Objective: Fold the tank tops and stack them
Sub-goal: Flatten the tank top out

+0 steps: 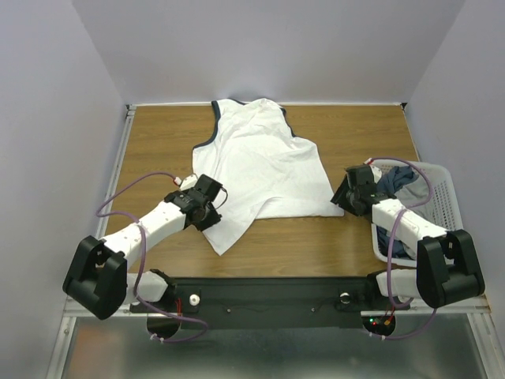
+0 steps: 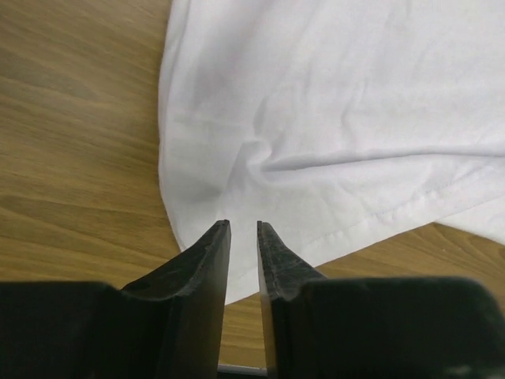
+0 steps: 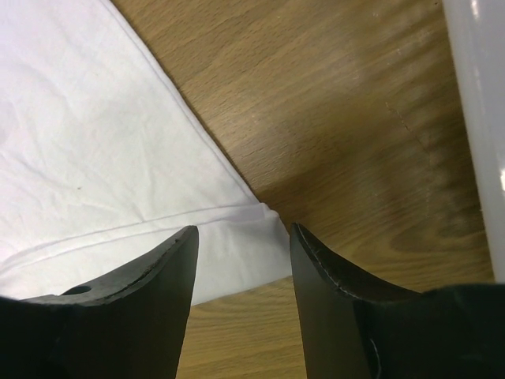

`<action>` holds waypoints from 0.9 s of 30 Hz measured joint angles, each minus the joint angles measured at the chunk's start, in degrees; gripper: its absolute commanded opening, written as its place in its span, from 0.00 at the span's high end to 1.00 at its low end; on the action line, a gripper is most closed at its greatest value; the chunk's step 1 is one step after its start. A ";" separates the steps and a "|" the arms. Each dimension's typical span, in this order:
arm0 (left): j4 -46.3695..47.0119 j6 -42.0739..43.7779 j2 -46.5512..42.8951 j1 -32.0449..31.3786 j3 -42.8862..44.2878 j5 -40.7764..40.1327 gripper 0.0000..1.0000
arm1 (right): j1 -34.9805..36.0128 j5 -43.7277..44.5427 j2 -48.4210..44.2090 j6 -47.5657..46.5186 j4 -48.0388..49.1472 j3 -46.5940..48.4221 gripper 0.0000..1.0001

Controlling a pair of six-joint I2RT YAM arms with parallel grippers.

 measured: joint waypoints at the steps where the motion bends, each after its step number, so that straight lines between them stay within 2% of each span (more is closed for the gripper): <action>1: 0.98 -0.22 1.86 0.00 0.00 0.92 0.71 | 0.00 -0.39 -0.07 -0.24 0.02 0.00 0.44; 4: 2.62 -2.21 2.47 -0.04 -1.49 3.37 0.71 | 0.00 -0.50 -0.44 -0.44 0.02 0.00 0.44; 10: 1.55 -8.02 -5.81 -1.38 -6.03 5.68 0.71 | 0.00 -0.44 -0.85 -0.48 0.35 0.00 0.44; 15: 0.39 -13.70 -8.66 -5.44 -8.90 7.98 0.71 | 0.00 -0.39 -0.09 -0.48 0.79 0.00 0.44; 21: -1.70 -19.15 -7.87 -9.88 -10.54 9.05 0.64 | 0.00 -0.39 0.46 -0.83 1.66 0.00 0.44; 23: -2.12 -20.48 -7.87 -10.23 -10.54 9.07 0.61 | 0.00 -0.37 0.72 -1.07 1.88 0.00 0.44; 24: -2.38 -20.87 -7.82 -10.23 -10.54 9.01 0.56 | 0.00 -0.37 0.87 -1.09 1.99 0.00 0.44; 27: -3.17 -22.10 -7.15 -10.43 -10.54 8.33 0.53 | 0.00 -0.37 1.16 -1.29 2.05 0.00 0.44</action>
